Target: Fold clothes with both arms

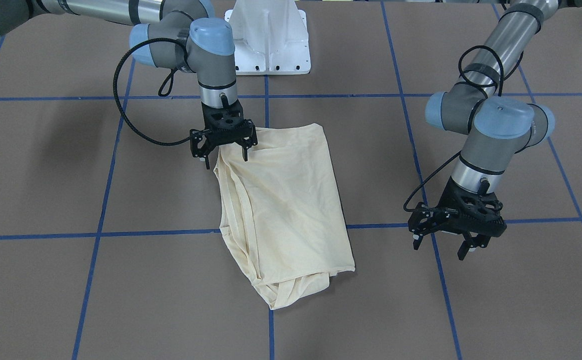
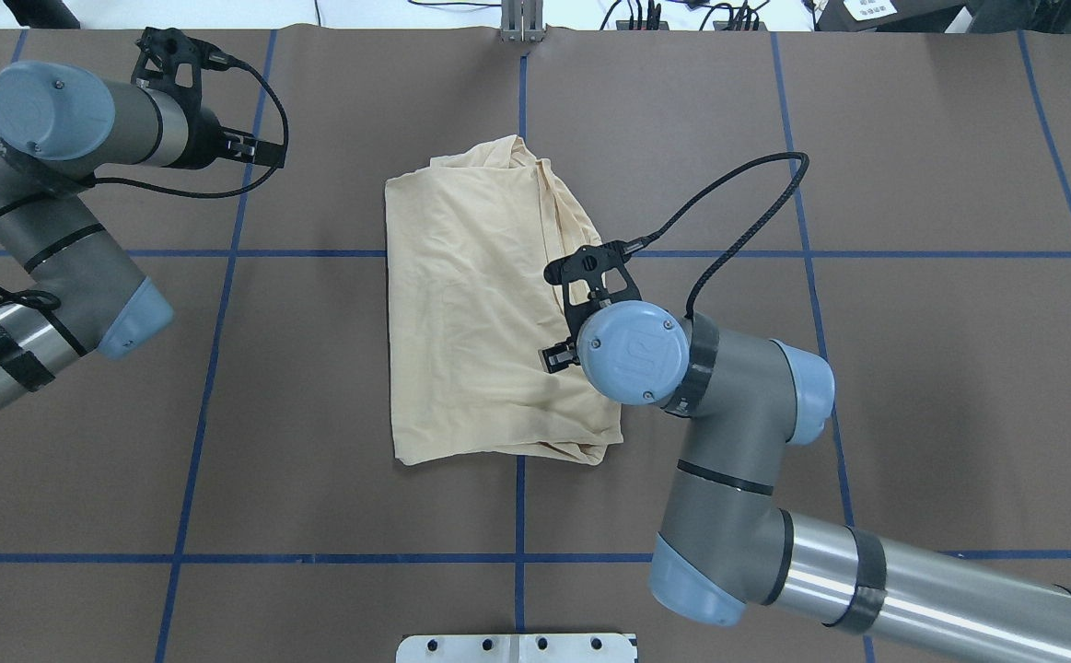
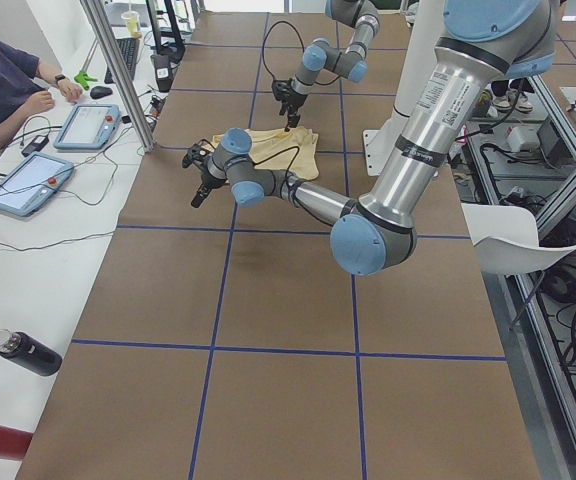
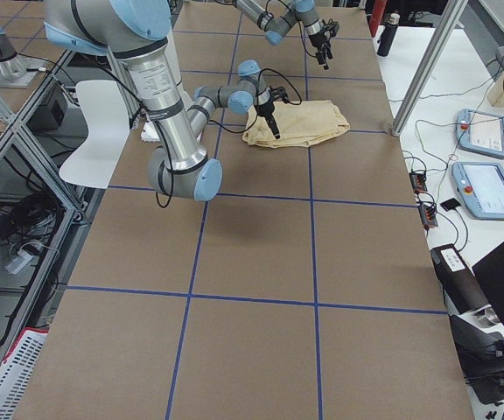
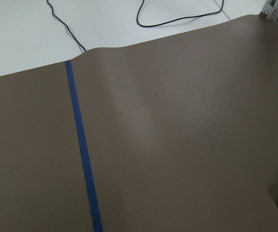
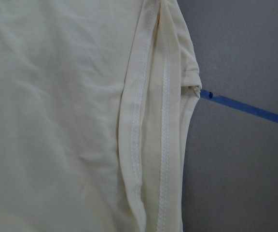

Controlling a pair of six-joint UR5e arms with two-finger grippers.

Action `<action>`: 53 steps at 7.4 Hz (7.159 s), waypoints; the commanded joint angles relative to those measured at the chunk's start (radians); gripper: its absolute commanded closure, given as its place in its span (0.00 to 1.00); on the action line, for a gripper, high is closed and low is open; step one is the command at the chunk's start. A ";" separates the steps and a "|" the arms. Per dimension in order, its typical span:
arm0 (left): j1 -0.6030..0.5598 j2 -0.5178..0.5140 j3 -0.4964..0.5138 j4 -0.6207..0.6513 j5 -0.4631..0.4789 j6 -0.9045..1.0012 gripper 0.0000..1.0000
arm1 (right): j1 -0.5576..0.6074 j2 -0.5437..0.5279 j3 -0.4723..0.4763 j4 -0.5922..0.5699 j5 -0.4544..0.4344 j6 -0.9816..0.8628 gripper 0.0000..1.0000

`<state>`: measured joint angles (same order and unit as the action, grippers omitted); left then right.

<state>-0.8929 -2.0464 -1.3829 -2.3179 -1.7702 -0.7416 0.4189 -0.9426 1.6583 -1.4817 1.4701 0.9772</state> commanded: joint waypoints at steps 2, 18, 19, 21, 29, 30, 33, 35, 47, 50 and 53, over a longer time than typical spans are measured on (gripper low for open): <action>0.000 0.000 -0.002 0.000 0.000 -0.007 0.00 | 0.044 0.079 -0.144 0.000 0.024 -0.021 0.00; 0.019 0.000 0.001 -0.002 -0.002 -0.010 0.00 | 0.187 0.357 -0.493 0.001 0.128 0.042 0.00; 0.019 0.000 0.001 -0.002 -0.002 -0.010 0.00 | 0.184 0.385 -0.556 0.038 0.125 0.044 0.00; 0.020 0.000 0.001 -0.002 -0.002 -0.010 0.00 | 0.175 0.381 -0.615 0.044 0.116 0.038 0.00; 0.026 0.000 0.001 -0.003 -0.002 -0.010 0.00 | 0.233 0.375 -0.637 -0.040 0.105 -0.122 0.00; 0.031 0.000 0.001 -0.003 -0.002 -0.010 0.00 | 0.259 0.367 -0.635 -0.064 0.107 -0.156 0.00; 0.031 0.000 -0.010 -0.003 -0.003 -0.022 0.00 | 0.304 0.170 -0.419 0.018 0.121 -0.201 0.00; 0.087 0.000 -0.095 0.012 -0.003 -0.164 0.00 | 0.305 0.073 -0.172 0.058 0.229 -0.122 0.00; 0.585 0.091 -0.481 0.449 0.242 -0.671 0.58 | 0.032 -0.196 0.202 0.124 0.013 0.298 0.00; 0.589 0.091 -0.450 0.448 0.236 -0.671 0.57 | 0.031 -0.196 0.202 0.124 0.013 0.296 0.00; 0.589 0.086 -0.450 0.439 0.232 -0.671 0.57 | 0.031 -0.196 0.202 0.124 0.013 0.296 0.00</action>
<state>-0.3040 -1.9590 -1.8337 -1.8753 -1.5375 -1.4117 0.4495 -1.1382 1.8607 -1.3576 1.4834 1.2732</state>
